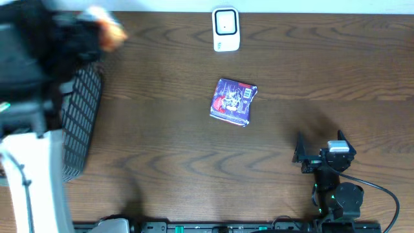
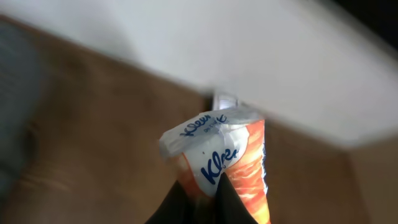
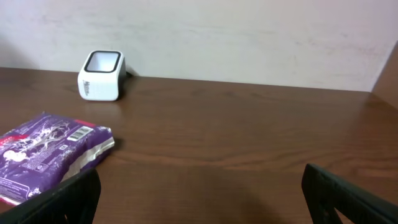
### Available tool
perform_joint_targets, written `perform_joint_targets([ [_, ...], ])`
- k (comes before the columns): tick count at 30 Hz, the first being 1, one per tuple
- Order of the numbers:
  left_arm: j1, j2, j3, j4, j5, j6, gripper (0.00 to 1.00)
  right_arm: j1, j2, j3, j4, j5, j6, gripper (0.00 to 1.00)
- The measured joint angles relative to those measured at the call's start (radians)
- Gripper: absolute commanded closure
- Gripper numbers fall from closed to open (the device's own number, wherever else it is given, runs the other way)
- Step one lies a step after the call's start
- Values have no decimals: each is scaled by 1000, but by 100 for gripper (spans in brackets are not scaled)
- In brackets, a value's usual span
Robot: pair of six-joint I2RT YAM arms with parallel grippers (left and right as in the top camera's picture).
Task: Scan the item barcode
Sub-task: 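Grasp the orange Kleenex tissue pack from the basket, then set the orange tissue pack left of the purple package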
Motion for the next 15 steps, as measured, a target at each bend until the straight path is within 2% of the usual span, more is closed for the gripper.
perform_joint_targets([
  [6,-224,164,-31,-116,-116,114,93,0,0,0,0,0,0,1],
  [15,-339,503,-40,-138,-175,198,92,0,0,0,0,0,0,1],
])
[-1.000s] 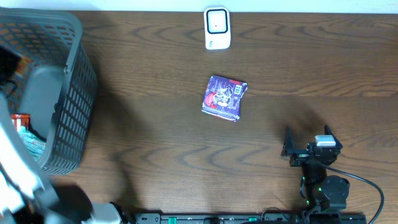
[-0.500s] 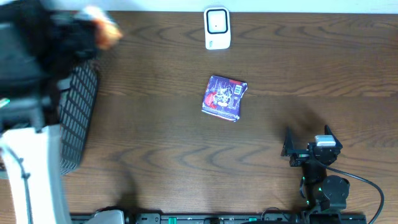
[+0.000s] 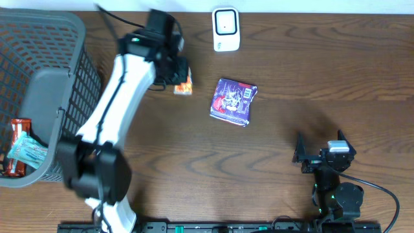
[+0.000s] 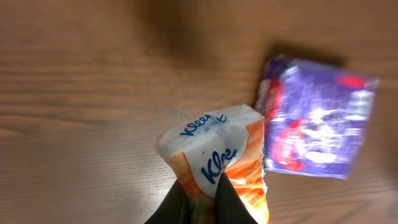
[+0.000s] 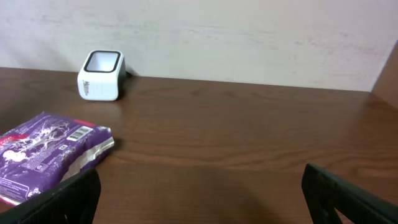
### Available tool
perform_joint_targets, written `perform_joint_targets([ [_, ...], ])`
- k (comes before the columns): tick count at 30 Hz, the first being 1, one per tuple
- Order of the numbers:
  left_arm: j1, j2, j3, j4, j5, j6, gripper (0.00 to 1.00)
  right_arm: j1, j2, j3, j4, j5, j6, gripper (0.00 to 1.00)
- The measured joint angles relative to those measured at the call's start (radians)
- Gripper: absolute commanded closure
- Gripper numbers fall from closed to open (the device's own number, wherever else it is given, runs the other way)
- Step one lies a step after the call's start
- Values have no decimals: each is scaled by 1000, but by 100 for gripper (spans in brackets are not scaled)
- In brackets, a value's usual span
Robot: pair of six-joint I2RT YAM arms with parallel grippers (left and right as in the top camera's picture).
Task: Scan the item barcode
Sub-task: 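Set the orange tissue pack left of the purple package, then reach the left gripper into the basket and grasp the mint-green pack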
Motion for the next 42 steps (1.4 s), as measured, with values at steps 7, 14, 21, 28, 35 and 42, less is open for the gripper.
perform_joint_targets([
  [7,-52,191,-3,-21,23,0,51,0,0,0,0,0,0,1],
  [14,-69,199,7,-50,134,-1,40,0,0,0,0,0,0,1],
  [21,10,67,92,-147,178,-1,31,0,0,0,0,0,0,1],
  [28,303,-281,146,-110,185,-23,5,0,0,0,0,0,0,1],
  [35,747,-470,152,-131,179,-182,2,0,0,0,0,0,0,1],
  [42,988,-463,149,-226,111,-285,1,0,0,0,0,0,0,1],
])
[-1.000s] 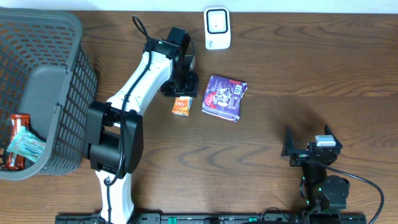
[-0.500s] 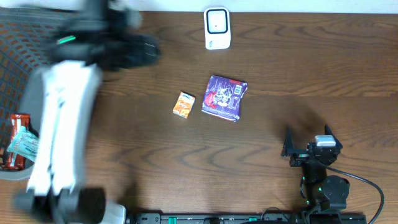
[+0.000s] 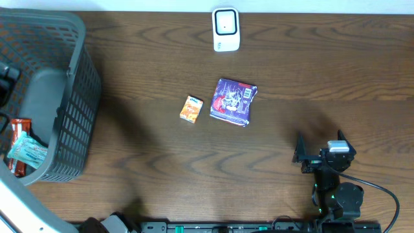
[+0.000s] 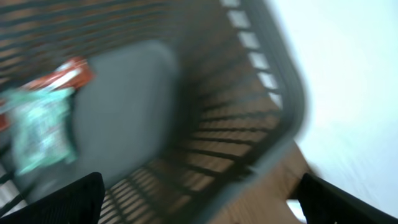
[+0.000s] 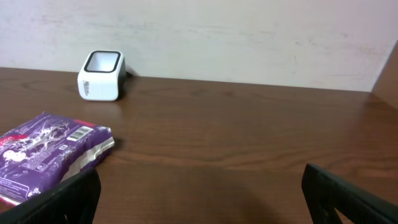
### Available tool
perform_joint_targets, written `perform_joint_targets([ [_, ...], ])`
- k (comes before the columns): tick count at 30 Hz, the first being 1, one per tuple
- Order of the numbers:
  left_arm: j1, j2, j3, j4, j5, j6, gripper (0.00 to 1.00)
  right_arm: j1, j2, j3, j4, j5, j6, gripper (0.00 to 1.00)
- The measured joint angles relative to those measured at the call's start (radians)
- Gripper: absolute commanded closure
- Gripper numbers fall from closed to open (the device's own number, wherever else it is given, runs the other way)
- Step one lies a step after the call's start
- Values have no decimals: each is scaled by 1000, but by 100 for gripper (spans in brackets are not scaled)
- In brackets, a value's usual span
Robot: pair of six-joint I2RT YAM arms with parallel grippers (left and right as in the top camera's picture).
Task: Scan the item barcode
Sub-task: 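Reach the left gripper into the basket and grasp the mint-green pack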
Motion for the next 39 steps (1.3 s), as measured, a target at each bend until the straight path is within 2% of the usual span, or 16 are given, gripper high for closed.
perform_joint_targets([
  [4,8,49,-34,-52,-116,-56,1,0,0,0,0,0,0,1],
  [8,8,131,-64,-63,-171,-77,0,0,0,0,0,0,0,1],
  [14,8,223,-73,-96,-216,-89,0,0,0,0,0,0,0,1],
  [30,8,247,-73,-51,-284,-111,0,0,0,0,0,0,0,1],
  [39,8,388,-73,-39,-338,-137,0,0,0,0,0,0,0,1],
])
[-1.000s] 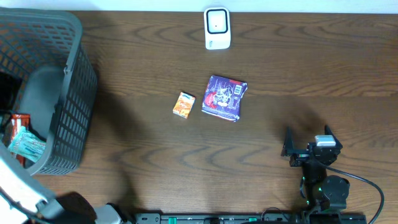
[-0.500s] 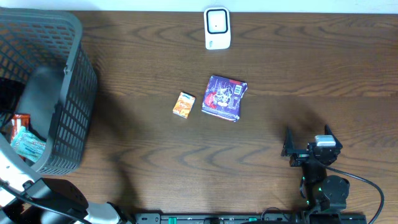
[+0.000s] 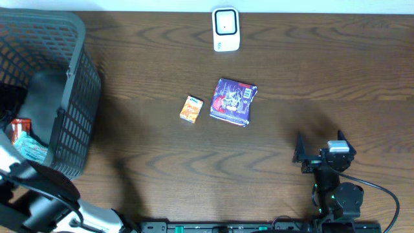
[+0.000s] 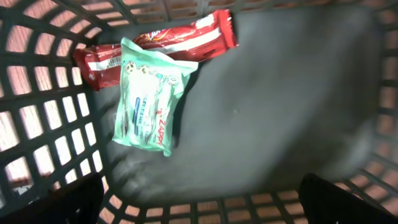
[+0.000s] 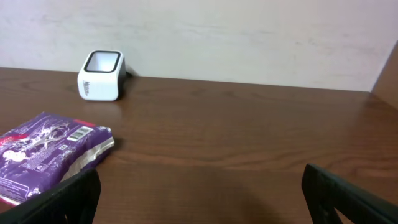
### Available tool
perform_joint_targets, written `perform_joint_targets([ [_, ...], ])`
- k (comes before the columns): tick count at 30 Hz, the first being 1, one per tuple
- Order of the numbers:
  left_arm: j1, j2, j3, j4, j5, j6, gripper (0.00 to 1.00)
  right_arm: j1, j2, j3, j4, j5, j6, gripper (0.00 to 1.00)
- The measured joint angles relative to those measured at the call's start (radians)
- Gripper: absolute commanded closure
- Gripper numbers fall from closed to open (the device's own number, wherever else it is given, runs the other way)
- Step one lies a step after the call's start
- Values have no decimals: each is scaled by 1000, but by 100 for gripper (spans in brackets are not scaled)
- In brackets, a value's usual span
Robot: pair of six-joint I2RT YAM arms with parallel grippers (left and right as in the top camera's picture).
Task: Scan the item barcode
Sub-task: 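Reach the left gripper into the basket and grasp the mint-green pack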
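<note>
The white scanner (image 3: 226, 29) stands at the table's far edge, also seen as the scanner (image 5: 101, 76) from the right wrist. An orange tissue pack (image 3: 191, 109) lies just left of a purple packet (image 3: 234, 101) mid-table. My left gripper (image 4: 199, 205) is open, low inside the grey basket (image 3: 81, 116), over a green packet (image 4: 146, 112) and a red bar (image 4: 155, 46) on the basket floor. My right gripper (image 5: 202, 199) is open and rests near the front right, its fingers (image 3: 301, 150) pointing toward the purple packet (image 5: 46, 155).
The mesh basket wall (image 4: 62, 124) closes around the left gripper on all sides. The left arm (image 3: 39, 188) reaches in from the front left corner. A white wall runs behind the scanner.
My left gripper was open above the basket with a blurred view of its rim. Now it is down inside the basket, close over the green packet and red bar. The right arm has not moved.
My left gripper was shut on the orange tissue pack at the far left. Then it held the pack next to the purple packet. Then the pack lay on the table and the gripper was open over the basket, where it now sits low inside.
</note>
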Motion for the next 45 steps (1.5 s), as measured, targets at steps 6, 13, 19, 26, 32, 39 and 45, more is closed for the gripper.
perform_joint_targets([
  [6,0,108,0,11,-59,-1,0,0,0,0,0,0,0,1],
  [13,0,228,0,-28,-151,-35,1,0,0,0,0,0,0,1],
  [19,-2,327,-2,-56,-175,-72,3,0,0,0,0,0,0,1],
  [26,-3,378,-64,-7,-215,-86,71,0,0,0,0,0,0,1],
  [32,-3,378,-83,-13,-259,-82,93,0,0,0,0,0,0,1],
  [39,-8,369,-72,-60,-246,-82,93,0,0,0,0,0,0,1],
  [45,-27,210,-68,-24,-161,-82,93,0,0,0,0,0,0,1],
])
